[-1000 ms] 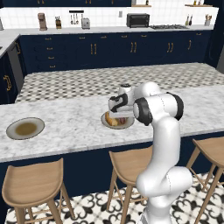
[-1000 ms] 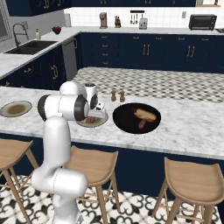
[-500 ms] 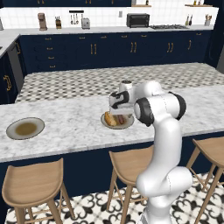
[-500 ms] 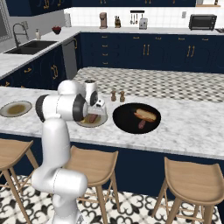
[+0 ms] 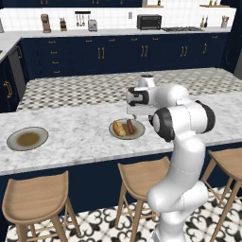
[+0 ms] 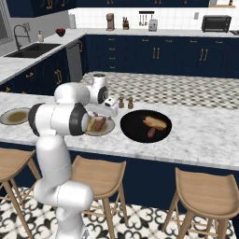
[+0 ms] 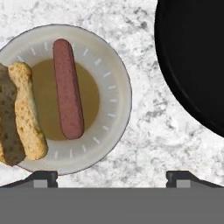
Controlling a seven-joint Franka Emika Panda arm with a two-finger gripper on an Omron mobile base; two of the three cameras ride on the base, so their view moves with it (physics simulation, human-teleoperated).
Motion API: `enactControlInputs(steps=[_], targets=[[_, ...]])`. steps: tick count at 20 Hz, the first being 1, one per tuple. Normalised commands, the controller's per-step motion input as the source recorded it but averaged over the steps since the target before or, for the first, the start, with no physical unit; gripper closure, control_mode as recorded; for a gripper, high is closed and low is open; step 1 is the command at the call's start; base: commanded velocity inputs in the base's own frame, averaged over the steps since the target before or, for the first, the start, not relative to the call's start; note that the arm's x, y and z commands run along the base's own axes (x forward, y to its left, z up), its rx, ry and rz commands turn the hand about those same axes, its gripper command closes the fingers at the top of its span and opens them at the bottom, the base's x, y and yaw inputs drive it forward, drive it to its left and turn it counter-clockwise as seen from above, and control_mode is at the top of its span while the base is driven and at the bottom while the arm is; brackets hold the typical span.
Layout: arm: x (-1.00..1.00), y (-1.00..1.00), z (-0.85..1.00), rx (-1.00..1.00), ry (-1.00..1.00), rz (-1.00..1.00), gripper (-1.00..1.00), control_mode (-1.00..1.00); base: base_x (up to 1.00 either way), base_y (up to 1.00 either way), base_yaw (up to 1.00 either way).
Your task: Place one bun and one sausage from the bowl on each plate.
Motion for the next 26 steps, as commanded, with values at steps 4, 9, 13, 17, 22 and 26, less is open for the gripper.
enactControlInputs(steps=[4,9,13,17,22,26], targets=[[-0.24,-0.77,0.12,0.01,0.00,-0.27,-1.00,-1.00,0.00,0.00,0.00],[0.00,-0.66,0.20,0.00,0.00,-0.28,-1.00,-1.00,0.00,0.00,0.00],[0.01,-0.47,0.08,0.00,0.00,-0.45,-1.00,-1.00,0.00,0.00,0.00],[0.00,-0.31,0.00,0.06,0.00,-0.67,-1.00,-1.00,0.00,0.00,0.00],[0.13,-0.04,0.00,0.07,0.00,-0.74,-1.00,-1.00,0.00,0.00,0.00],[0.33,-0.03,0.00,0.07,-0.03,-0.69,-1.00,-1.00,0.00,0.00,0.00]])
